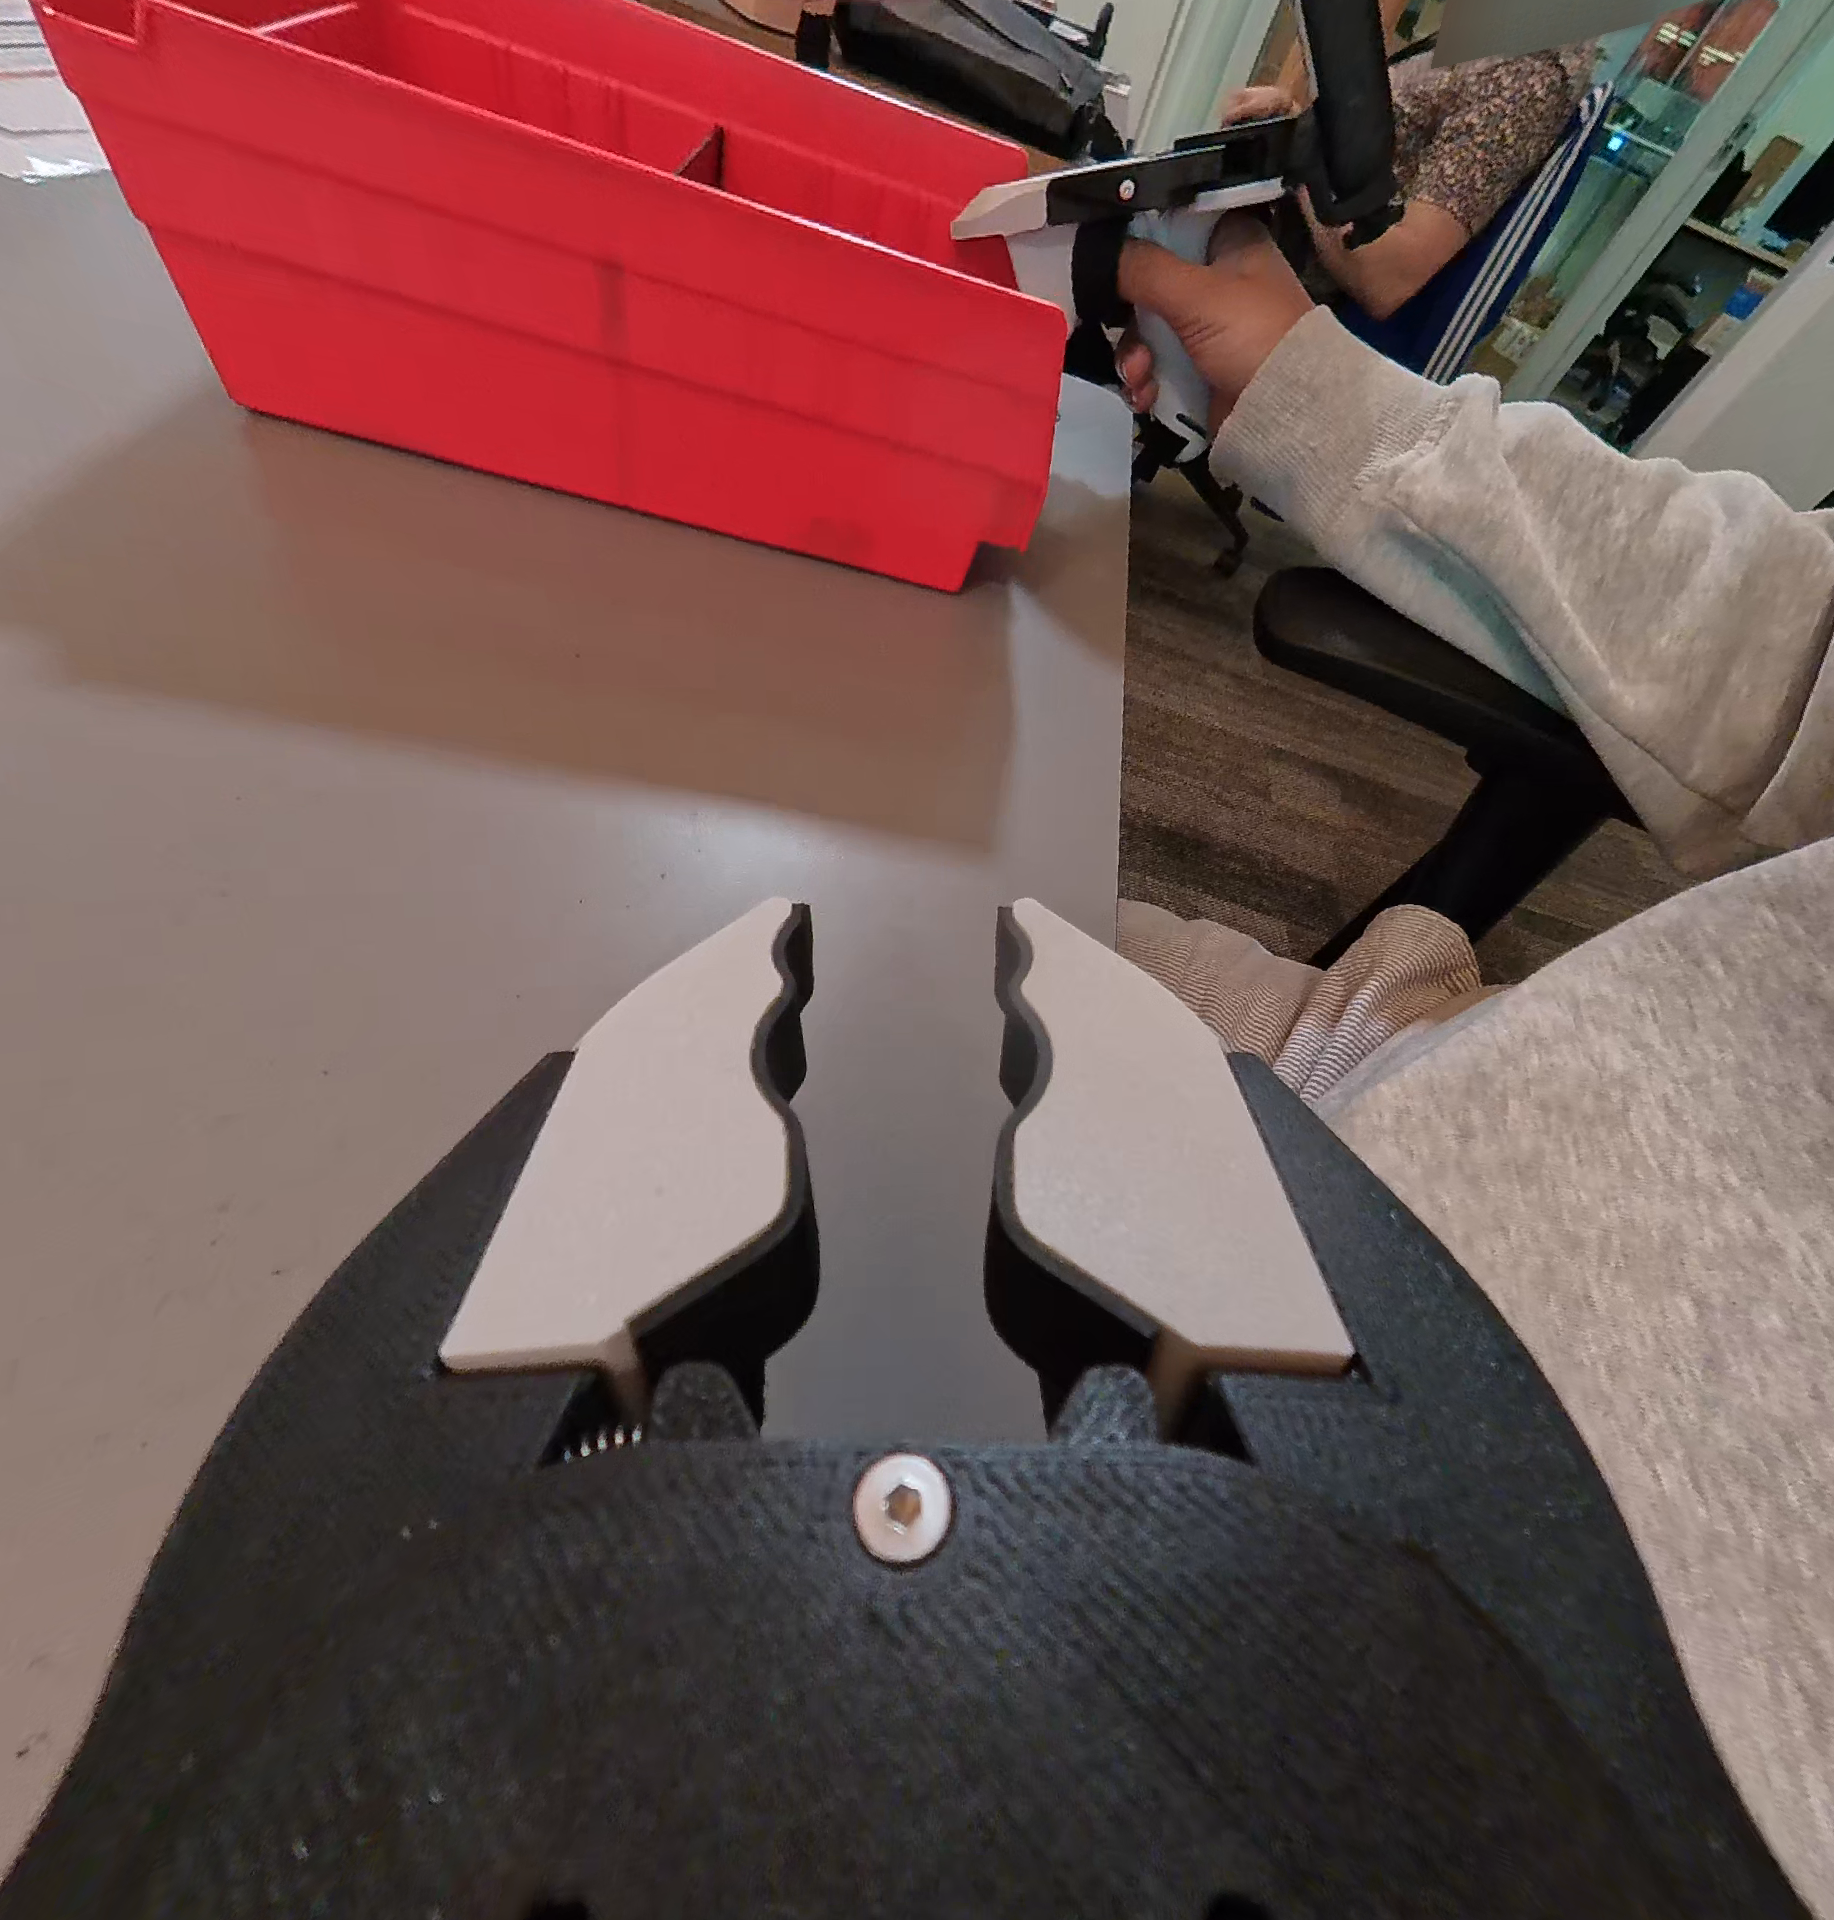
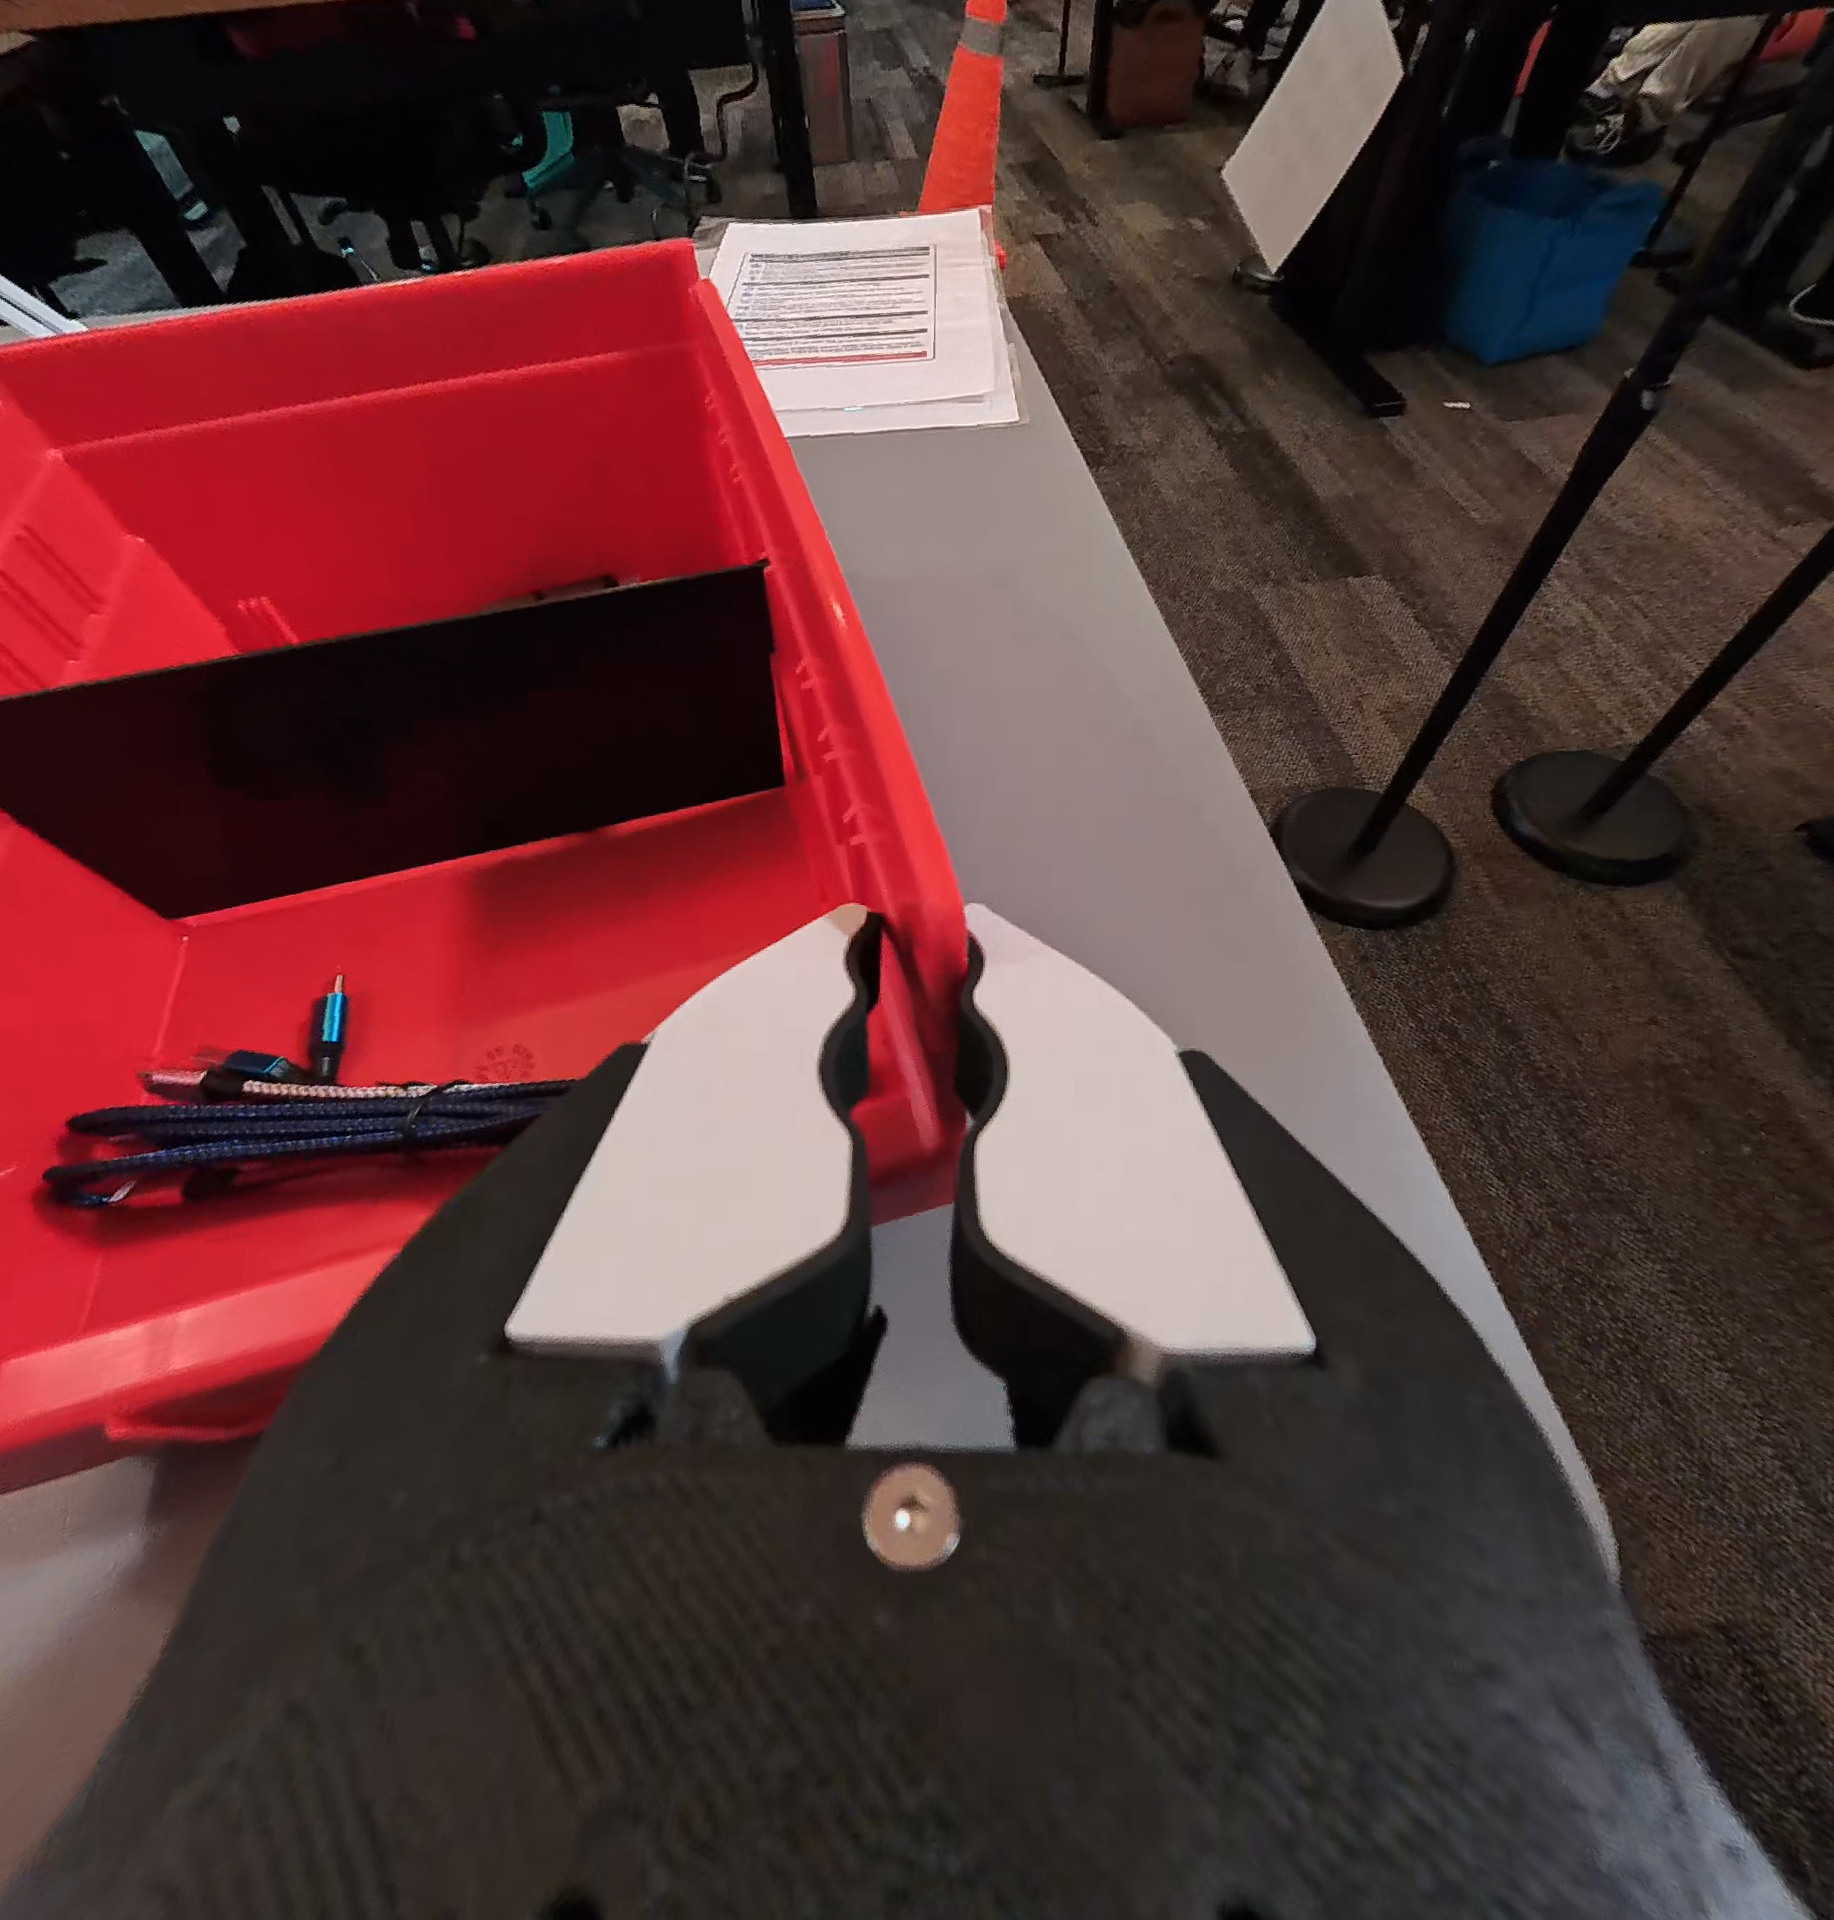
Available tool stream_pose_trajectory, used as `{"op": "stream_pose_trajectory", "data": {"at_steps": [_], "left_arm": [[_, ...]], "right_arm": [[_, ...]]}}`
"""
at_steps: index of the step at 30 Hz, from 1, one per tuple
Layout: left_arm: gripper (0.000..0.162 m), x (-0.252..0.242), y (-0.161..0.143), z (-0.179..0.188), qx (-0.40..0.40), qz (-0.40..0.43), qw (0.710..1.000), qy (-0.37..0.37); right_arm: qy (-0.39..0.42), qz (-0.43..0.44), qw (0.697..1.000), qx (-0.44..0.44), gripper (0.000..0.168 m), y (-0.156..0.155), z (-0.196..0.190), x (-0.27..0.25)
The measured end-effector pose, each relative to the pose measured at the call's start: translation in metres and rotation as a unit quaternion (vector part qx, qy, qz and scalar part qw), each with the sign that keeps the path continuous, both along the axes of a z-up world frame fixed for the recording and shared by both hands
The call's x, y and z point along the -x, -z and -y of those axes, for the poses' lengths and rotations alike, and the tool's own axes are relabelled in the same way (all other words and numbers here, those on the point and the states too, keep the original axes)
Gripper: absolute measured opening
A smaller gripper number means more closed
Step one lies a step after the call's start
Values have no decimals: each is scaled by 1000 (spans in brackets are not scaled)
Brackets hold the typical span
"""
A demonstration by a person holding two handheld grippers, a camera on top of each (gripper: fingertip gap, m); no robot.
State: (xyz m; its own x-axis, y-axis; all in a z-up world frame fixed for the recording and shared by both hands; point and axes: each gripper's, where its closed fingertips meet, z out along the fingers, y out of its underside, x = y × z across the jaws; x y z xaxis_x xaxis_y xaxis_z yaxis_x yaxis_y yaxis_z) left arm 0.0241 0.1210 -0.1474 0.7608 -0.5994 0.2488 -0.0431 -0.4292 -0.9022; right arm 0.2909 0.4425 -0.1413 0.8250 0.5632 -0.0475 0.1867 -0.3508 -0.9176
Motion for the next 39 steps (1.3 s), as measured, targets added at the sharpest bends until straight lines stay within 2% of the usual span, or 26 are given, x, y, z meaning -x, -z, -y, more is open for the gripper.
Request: {"op": "stream_pose_trajectory", "data": {"at_steps": [1, 8, 12, 21, 27, 33, 37, 39], "left_arm": [[32, 0, 0, 0, 0, 1, 1000, 0], [32, 1, 1, -1, 3, 4, 1000, -3], [32, 2, 0, -1, 2, 5, 1000, -3], [32, 1, 0, 0, 3, 6, 1000, -1], [32, 2, 1, -1, 4, 7, 1000, -3], [32, 3, 1, -1, 3, 5, 1000, -5], [32, 3, 2, -2, 3, 4, 1000, -7], [32, 5, 2, -3, 3, 2, 1000, -10]], "right_arm": [[1, 0, 1000, -1, 12, 0, 0, 0], [-19, -55, 998, 8, 24, -4, 2, 7], [-25, -70, 997, 9, 26, -4, 1, 9], [-37, -91, 995, 14, 12, -3, -6, 6], [10, -42, 999, -5, 13, -4, -14, -2], [66, -66, 996, -6, 13, -5, -22, -23], [70, -75, 995, -15, 9, -7, -20, -28], [74, -72, 994, -22, 16, -10, -19, -28]]}}
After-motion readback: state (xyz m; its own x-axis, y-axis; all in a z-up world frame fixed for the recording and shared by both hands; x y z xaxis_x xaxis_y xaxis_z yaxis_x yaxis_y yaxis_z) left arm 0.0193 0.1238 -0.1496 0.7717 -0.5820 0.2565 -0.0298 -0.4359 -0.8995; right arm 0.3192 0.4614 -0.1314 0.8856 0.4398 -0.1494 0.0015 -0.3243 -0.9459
